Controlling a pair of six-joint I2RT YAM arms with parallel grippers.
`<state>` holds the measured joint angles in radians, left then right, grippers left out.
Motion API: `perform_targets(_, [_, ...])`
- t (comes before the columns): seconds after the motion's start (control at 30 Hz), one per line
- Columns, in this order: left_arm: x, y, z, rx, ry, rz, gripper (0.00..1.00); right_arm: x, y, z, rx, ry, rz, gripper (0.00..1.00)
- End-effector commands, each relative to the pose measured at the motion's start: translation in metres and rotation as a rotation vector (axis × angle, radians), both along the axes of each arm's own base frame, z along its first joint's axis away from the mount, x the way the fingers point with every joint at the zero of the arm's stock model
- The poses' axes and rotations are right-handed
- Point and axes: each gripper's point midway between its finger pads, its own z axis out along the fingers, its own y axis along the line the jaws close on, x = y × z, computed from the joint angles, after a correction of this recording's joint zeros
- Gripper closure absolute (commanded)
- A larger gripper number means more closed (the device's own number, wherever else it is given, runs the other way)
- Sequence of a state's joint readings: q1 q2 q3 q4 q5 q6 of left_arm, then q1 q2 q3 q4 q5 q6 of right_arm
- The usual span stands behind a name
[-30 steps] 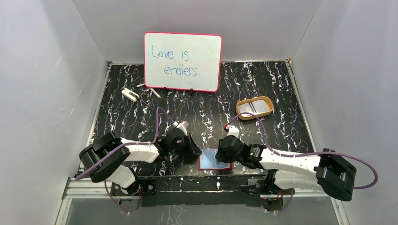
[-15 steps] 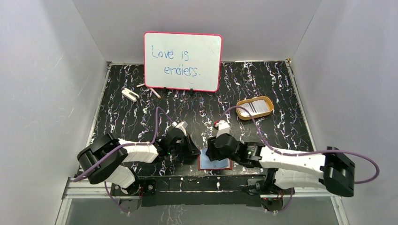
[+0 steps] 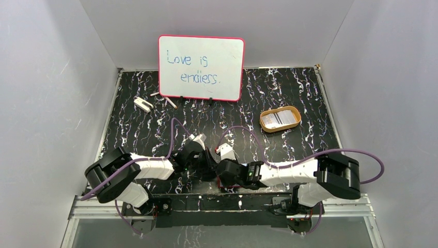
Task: Put the credit cards into the card holder
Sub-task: Open the card holder at the center of the board.
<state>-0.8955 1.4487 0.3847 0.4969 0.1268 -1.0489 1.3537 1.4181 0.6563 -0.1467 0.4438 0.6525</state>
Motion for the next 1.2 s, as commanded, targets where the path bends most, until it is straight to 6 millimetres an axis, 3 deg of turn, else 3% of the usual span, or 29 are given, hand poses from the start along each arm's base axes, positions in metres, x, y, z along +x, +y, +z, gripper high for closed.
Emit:
perform_targets(0.0, [-0.014, 0.032, -0.030, 0.137, 0.040, 0.022, 1.00, 0.006, -0.015, -0.015, -0.076, -0.029, -0.082, 0.46])
perform_targets(0.17, [-0.014, 0.035, -0.029, 0.140, 0.037, 0.029, 1.00, 0.004, -0.037, -0.032, -0.156, -0.013, -0.149, 0.69])
perform_targets(0.23, [-0.015, 0.035, -0.029, 0.140, 0.036, 0.029, 1.00, 0.003, -0.041, -0.032, -0.154, -0.009, -0.164, 0.74])
perform_targets(0.37, [-0.013, 0.037, -0.026, 0.141, 0.028, 0.037, 1.00, 0.001, -0.036, -0.016, -0.050, -0.011, -0.181, 0.79])
perform_targets(0.57, [-0.005, 0.036, -0.005, 0.123, -0.024, 0.057, 1.00, 0.002, -0.027, 0.017, 0.133, -0.014, -0.196, 0.84])
perform_targets(0.77, [0.003, 0.037, 0.019, 0.102, -0.075, 0.079, 1.00, 0.002, -0.021, 0.033, 0.234, -0.007, -0.212, 0.99])
perform_targets(0.97, [0.000, 0.013, 0.047, -0.039, -0.090, 0.024, 1.00, 0.003, -0.028, 0.034, 0.268, 0.008, -0.274, 1.00])
perform_targets(1.17, [-0.006, -0.011, 0.048, -0.110, -0.056, -0.061, 1.00, 0.002, -0.040, 0.024, 0.234, 0.018, -0.317, 0.97])
